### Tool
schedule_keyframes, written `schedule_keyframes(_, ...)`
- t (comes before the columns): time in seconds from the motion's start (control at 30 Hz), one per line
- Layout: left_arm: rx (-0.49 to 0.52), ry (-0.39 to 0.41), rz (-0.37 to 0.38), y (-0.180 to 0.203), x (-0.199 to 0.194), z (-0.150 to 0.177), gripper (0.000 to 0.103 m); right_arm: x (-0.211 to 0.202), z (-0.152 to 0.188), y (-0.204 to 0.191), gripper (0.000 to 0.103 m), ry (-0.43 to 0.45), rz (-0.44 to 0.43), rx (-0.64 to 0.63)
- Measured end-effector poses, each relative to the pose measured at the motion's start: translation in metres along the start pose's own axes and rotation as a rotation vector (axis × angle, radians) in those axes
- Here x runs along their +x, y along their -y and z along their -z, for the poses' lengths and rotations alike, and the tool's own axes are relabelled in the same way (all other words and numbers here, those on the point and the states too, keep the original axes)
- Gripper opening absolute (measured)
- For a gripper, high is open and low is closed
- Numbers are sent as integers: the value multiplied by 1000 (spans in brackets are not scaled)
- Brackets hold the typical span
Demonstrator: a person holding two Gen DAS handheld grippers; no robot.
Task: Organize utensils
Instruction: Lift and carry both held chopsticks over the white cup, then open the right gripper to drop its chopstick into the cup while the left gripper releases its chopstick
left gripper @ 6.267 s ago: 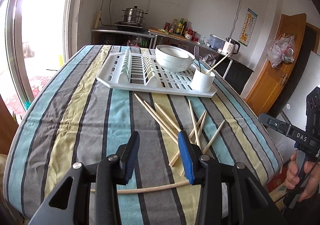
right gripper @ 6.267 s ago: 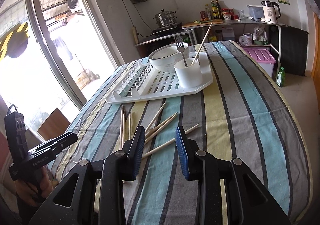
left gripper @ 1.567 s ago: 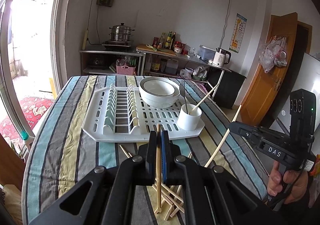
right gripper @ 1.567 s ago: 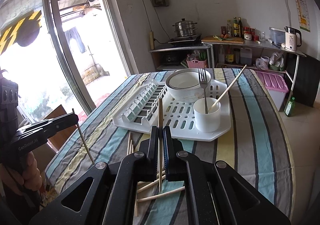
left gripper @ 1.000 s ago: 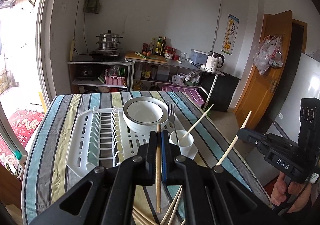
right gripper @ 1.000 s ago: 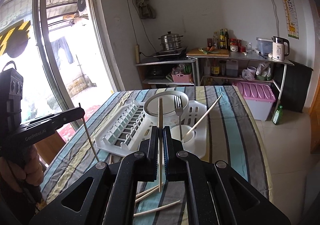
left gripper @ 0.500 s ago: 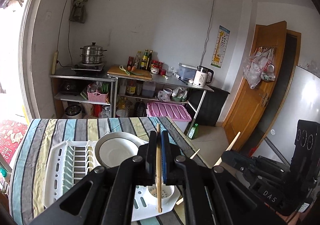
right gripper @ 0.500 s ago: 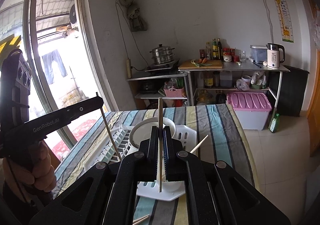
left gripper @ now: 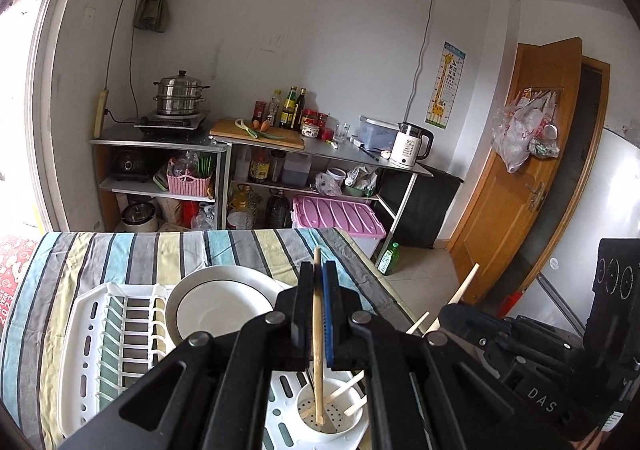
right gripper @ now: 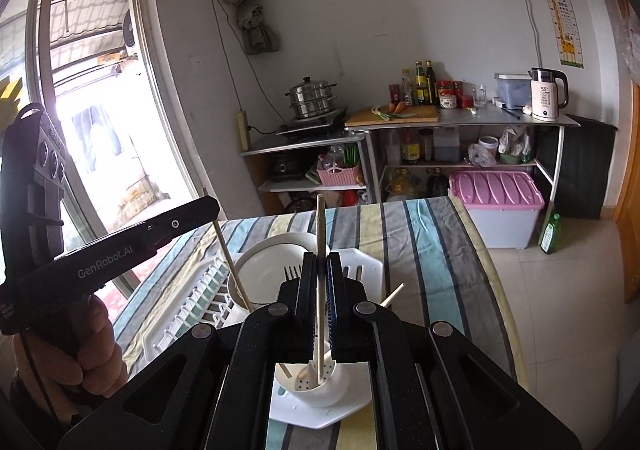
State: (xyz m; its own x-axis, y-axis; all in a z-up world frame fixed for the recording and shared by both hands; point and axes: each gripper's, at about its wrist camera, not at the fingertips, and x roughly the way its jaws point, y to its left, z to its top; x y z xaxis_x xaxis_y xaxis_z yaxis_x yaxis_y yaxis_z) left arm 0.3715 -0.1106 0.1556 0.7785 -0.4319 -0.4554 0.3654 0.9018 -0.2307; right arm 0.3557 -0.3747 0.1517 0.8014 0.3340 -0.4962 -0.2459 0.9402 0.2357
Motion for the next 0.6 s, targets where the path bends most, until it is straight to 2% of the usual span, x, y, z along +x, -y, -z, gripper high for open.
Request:
schedule_keyframes(0.3, -25, -63, -19, -14, 25, 20, 4, 26, 15, 10, 4, -63, 9, 13)
schedule_keyframes(0.6, -45, -108, -38, -25, 39, 29, 5, 35, 20, 17, 5, -97, 32, 18)
